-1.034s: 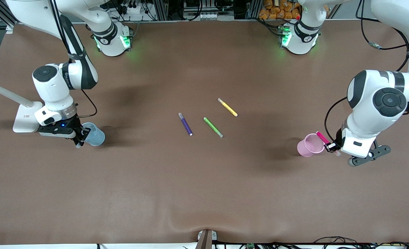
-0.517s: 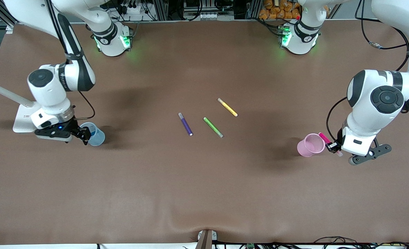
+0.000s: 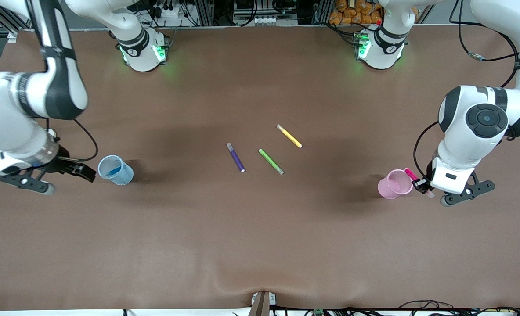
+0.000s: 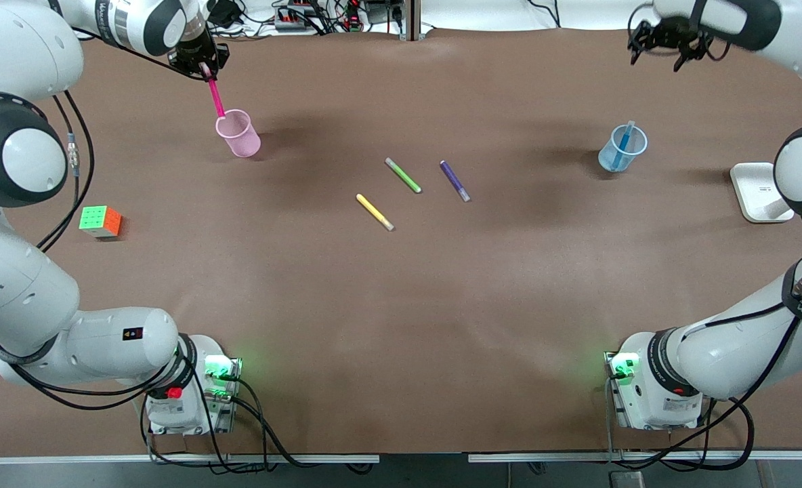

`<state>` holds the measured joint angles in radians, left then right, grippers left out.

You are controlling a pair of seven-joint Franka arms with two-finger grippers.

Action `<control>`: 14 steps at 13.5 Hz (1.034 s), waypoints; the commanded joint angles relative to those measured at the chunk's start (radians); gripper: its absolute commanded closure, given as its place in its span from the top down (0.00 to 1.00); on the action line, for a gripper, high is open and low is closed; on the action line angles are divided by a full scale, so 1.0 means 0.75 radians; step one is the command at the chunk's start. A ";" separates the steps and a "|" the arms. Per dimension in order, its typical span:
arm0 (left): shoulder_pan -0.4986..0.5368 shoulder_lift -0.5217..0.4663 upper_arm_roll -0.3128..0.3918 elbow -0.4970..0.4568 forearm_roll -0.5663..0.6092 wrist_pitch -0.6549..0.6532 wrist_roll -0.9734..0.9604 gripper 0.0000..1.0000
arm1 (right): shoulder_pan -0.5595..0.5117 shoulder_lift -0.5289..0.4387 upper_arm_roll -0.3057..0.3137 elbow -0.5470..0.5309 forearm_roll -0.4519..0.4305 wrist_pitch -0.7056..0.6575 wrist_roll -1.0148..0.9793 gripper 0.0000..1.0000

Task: Place pink and blue markers in matching cups
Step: 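Lower the blue marker into the blue cup and open the right gripper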

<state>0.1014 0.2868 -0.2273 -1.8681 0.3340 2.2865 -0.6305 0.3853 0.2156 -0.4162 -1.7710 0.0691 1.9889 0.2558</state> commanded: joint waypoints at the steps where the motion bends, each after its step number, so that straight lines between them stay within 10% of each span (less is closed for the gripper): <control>1: 0.018 -0.059 -0.012 -0.092 0.033 0.078 -0.008 0.00 | -0.086 0.168 0.007 0.354 0.147 -0.341 -0.004 1.00; 5: 0.018 -0.061 -0.012 -0.101 0.033 0.095 -0.010 0.00 | -0.197 0.299 0.009 0.727 0.229 -0.690 -0.126 1.00; 14: 0.043 -0.045 -0.010 -0.180 0.039 0.295 -0.020 0.00 | -0.332 0.240 -0.001 0.799 0.350 -0.866 -0.386 1.00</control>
<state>0.1236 0.2779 -0.2275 -1.9819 0.3342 2.4825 -0.6315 0.1386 0.4087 -0.4185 -1.1938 0.3132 1.3612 -0.0280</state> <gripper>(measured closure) 0.824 0.000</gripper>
